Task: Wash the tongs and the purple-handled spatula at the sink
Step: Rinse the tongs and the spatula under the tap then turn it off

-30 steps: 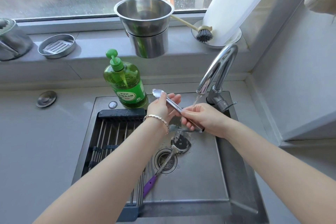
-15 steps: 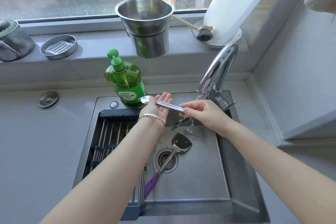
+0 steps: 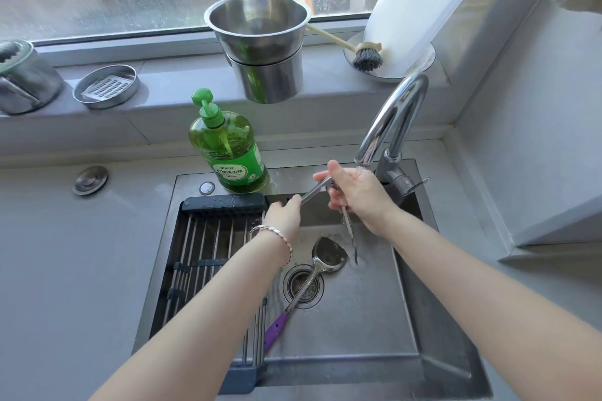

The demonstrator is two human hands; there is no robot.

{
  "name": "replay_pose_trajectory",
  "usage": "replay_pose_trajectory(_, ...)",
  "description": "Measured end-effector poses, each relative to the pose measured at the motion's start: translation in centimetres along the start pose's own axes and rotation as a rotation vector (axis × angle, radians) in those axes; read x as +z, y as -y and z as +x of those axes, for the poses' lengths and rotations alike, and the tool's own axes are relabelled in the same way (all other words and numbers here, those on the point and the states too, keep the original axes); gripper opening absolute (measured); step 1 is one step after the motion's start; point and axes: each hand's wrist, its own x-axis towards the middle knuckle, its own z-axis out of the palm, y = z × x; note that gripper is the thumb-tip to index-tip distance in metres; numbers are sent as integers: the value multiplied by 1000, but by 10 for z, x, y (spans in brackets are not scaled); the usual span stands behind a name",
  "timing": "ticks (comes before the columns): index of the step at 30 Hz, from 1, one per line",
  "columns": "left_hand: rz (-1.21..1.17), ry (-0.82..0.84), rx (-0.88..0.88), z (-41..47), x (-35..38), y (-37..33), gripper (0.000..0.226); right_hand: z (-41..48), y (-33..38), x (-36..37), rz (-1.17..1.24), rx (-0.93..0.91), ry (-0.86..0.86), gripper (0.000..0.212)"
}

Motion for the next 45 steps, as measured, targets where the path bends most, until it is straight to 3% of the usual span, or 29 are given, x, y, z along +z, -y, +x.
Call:
replay_pose_trajectory(3,81,29,186,-1,6,-3,47,2,10,-2,56,41,101,34)
replay_pose_trajectory(6,236,71,222,1,12,-6,61,-1,13,-10,81,64,190,33)
replay_pose_trajectory(10,51,105,443,-5,19,-14,59,-8,7,-19,47,25,338,26)
replay_pose_trajectory(13,-36,125,535,-1,26,-14,50,-9,3,-16,103,40,120,16)
replay_pose_trajectory(15,-35,119,542,2,30,-11,49,-10,1,-15,29,105,37,28)
replay_pose_trajectory(18,-99,93,514,10,33,-6,58,-11,-1,-18,-132,200,47,41)
replay_pose_trajectory(22,-206,46,498,9,37,-6,57,-14,-3,-32,37,212,196,13)
replay_pose_trajectory(25,-312,-19,466,10,36,-6,53,-16,-4,-42,165,219,248,17)
replay_pose_trajectory(27,-385,-60,435,7,34,-7,52,-17,-4,-43,69,235,209,8)
replay_pose_trajectory(28,-409,-60,426,6,33,-7,50,-17,-1,-40,-32,255,172,10)
replay_pose_trajectory(31,-370,-3,444,0,33,-7,39,-14,5,-28,-346,278,25,45)
replay_pose_trajectory(33,-352,10,456,-1,32,-8,35,-10,9,-23,-406,250,-35,54)
replay_pose_trajectory(36,-370,-67,440,1,23,-14,41,-10,13,-27,-347,168,75,41)
replay_pose_trajectory(40,-564,-128,382,9,5,-12,38,-15,10,-43,-249,129,205,17)
replay_pose_trajectory(42,-617,-151,399,14,-4,-5,37,-15,5,-47,-100,173,211,8)
replay_pose_trajectory(45,-659,-220,430,18,-14,5,38,-16,0,-46,240,302,222,15)
